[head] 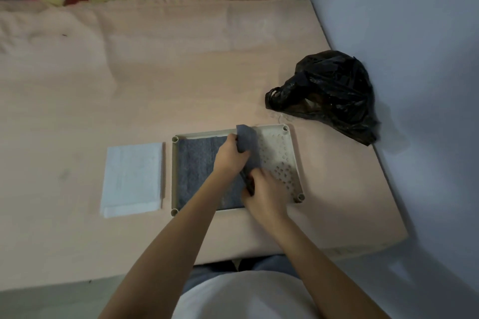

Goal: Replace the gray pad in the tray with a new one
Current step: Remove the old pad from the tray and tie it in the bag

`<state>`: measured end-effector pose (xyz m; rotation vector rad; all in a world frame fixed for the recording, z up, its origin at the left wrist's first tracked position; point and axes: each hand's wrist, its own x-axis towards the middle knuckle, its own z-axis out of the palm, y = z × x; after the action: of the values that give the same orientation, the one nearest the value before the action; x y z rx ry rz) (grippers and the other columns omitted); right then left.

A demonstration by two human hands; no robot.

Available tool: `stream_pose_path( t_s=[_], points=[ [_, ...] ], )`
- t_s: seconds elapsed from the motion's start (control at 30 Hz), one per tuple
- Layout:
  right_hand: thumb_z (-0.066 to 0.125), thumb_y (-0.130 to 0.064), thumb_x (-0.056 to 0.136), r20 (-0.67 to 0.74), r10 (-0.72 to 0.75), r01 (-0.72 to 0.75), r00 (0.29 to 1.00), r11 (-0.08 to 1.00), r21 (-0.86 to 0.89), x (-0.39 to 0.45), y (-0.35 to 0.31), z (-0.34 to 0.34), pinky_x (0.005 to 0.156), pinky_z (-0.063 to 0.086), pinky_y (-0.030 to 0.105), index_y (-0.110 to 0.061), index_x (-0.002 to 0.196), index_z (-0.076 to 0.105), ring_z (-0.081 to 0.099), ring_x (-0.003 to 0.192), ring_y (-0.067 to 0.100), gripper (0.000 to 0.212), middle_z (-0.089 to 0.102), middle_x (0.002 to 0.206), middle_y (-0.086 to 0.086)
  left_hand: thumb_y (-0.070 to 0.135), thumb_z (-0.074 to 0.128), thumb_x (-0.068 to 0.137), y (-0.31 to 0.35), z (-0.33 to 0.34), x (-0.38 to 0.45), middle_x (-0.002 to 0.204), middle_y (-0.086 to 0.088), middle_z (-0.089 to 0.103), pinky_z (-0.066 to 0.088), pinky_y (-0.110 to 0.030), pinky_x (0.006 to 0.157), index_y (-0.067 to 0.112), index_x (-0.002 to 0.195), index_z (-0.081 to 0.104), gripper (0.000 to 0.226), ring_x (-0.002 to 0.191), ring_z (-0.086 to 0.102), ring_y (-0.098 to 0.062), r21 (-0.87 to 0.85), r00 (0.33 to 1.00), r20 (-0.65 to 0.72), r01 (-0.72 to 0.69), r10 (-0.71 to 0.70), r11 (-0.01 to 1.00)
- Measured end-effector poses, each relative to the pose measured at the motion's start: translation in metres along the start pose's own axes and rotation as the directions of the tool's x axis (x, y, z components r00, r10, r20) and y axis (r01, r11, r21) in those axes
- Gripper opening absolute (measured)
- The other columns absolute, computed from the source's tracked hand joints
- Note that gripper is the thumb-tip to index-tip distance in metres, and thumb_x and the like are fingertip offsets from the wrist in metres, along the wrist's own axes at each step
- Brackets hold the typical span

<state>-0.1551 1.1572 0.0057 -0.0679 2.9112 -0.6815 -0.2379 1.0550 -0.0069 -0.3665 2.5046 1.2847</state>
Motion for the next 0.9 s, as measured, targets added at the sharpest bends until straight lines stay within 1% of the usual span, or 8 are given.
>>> stream_pose_path(
  t_s=[0.13,0.23,0.33,0.4,0.47,0.6,0.77,0.9],
  points=[
    [0.053,-0.03,0.089,-0.068,-0.146,0.151,0.987,0.986,0.074,0.003,-0.004,0.008,0.075,0.047,0.038,-0.01,0.094,0.066,0.058,0.087,0.024,0.025,0.059,0.097,0.007,0.016,0.066,0.085,-0.02,-0.015,0.002,0.108,-0.011,0.062,0.043,-0.029,0.071,0.005,0.115,0.049,0.036,0.097,0.058,-0.026,-0.044,0.999,-0.03,0.011,-0.012,0.999],
    [0.051,-0.022,0.092,-0.119,-0.19,0.195,0.974,0.98,0.034,0.016,0.006,0.011,0.094,0.047,0.041,-0.008,0.122,0.059,0.054,0.114,0.027,0.035,0.055,0.129,0.009,0.016,0.07,0.083,-0.03,-0.021,0.002,0.094,-0.003,0.057,0.038,-0.024,0.068,0.007,0.112,0.05,0.036,0.086,0.054,-0.019,-0.042,0.999,-0.045,0.011,-0.013,0.999],
    [0.044,-0.03,0.096,0.071,-0.25,0.255,0.966,0.965,-0.068,0.039,0.022,0.01,0.115,0.02,0.035,-0.011,0.147,0.028,0.018,0.144,0.019,0.057,0.018,0.158,0.004,0.017,0.071,0.081,-0.037,-0.025,0.002,0.097,-0.005,0.058,0.039,-0.024,0.073,0.007,0.12,0.049,0.046,0.087,0.053,-0.018,-0.032,0.997,-0.074,0.021,-0.023,0.999],
    [0.037,-0.039,0.098,0.182,-0.299,0.324,0.937,0.936,-0.134,0.055,0.032,0.011,0.117,0.002,0.03,-0.014,0.151,0.012,0.0,0.147,0.014,0.063,0.001,0.16,0.001,0.016,0.071,0.081,-0.039,-0.024,0.003,0.108,-0.012,0.061,0.041,-0.027,0.079,0.007,0.125,0.047,0.05,0.097,0.057,-0.025,-0.036,0.996,-0.084,0.018,-0.021,0.999],
    [0.031,-0.045,0.099,0.237,-0.337,0.39,0.911,0.89,-0.236,0.067,0.038,0.012,0.116,-0.006,0.03,-0.015,0.151,0.005,-0.006,0.146,0.014,0.065,-0.005,0.159,0.001,0.016,0.071,0.082,-0.041,-0.022,0.002,0.114,-0.015,0.061,0.043,-0.03,0.084,0.006,0.128,0.046,0.054,0.104,0.057,-0.029,-0.026,0.996,-0.092,0.012,-0.014,1.0],
    [0.021,-0.048,0.099,0.29,-0.38,0.472,0.878,0.786,-0.399,0.074,0.045,0.017,0.119,-0.008,0.035,-0.012,0.15,0.002,-0.008,0.146,0.017,0.065,-0.004,0.159,0.005,0.015,0.07,0.083,-0.041,-0.018,-0.001,0.117,-0.019,0.06,0.044,-0.035,0.087,0.005,0.132,0.042,0.058,0.107,0.056,-0.034,-0.001,0.993,-0.118,-0.005,0.005,1.0],
    [0.013,-0.05,0.097,0.311,-0.35,0.461,0.884,0.767,-0.446,0.073,0.048,0.029,0.12,-0.002,0.041,-0.009,0.149,0.003,-0.004,0.146,0.02,0.067,0.001,0.159,0.008,0.011,0.067,0.084,-0.041,-0.014,-0.007,0.113,-0.021,0.061,0.045,-0.037,0.083,0.005,0.13,0.042,0.053,0.103,0.058,-0.036,0.006,0.989,-0.141,-0.041,0.041,0.999],
    [0.01,-0.05,0.095,0.299,-0.327,0.435,0.897,0.775,-0.458,0.071,0.047,0.033,0.12,0.008,0.045,-0.006,0.148,0.016,0.008,0.146,0.023,0.069,0.014,0.157,0.01,0.009,0.064,0.086,-0.042,-0.013,-0.005,0.121,-0.023,0.057,0.045,-0.04,0.088,0.006,0.135,0.037,0.056,0.109,0.055,-0.037,0.026,0.991,-0.13,-0.039,0.042,0.999]
  ],
)
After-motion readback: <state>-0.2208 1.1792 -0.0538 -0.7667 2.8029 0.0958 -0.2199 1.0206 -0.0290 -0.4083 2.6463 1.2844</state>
